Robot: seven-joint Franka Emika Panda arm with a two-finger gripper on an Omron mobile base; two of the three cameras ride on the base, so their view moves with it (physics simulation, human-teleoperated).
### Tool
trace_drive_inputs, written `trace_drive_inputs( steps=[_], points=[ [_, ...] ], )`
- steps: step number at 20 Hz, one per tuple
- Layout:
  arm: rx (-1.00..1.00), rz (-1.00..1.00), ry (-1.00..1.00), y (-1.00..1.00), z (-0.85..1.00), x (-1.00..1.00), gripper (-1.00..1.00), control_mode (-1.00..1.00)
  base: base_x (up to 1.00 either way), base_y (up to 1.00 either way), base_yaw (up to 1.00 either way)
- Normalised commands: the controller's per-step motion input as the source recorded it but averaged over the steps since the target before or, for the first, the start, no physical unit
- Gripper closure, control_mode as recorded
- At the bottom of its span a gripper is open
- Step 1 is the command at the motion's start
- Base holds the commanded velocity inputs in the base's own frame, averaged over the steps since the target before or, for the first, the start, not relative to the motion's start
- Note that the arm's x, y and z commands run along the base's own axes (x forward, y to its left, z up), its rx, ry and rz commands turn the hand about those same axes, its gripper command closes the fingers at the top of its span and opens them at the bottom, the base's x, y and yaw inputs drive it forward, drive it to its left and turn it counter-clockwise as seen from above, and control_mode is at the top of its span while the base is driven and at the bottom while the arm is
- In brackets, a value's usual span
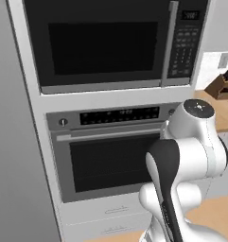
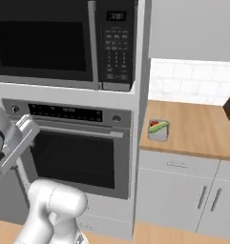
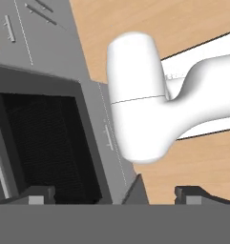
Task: Take the meat container that has the steak and place it on the second highest rack of the freezer. Then take the vegetable container that has the corn and tomato and place it on the highest rack of the freezer.
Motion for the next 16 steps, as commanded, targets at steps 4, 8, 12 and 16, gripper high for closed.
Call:
trace_drive_inputs(
  steps=[4,8,12,16],
  points=[
    [0.0,0.0,0.0,0.0,0.0,0.0,-1.0,1.0,0.23,-1.0,-0.06],
    [0.0,0.0,0.0,0.0,0.0,0.0,-1.0,1.0,0.43,-1.0,-0.03],
    [0.0,0.0,0.0,0.0,0.0,0.0,-1.0,1.0,0.66,-1.0,0.1],
    [0.0,0.0,0.0,0.0,0.0,0.0,-1.0,1.0,0.51,-1.0,0.28]
  ],
)
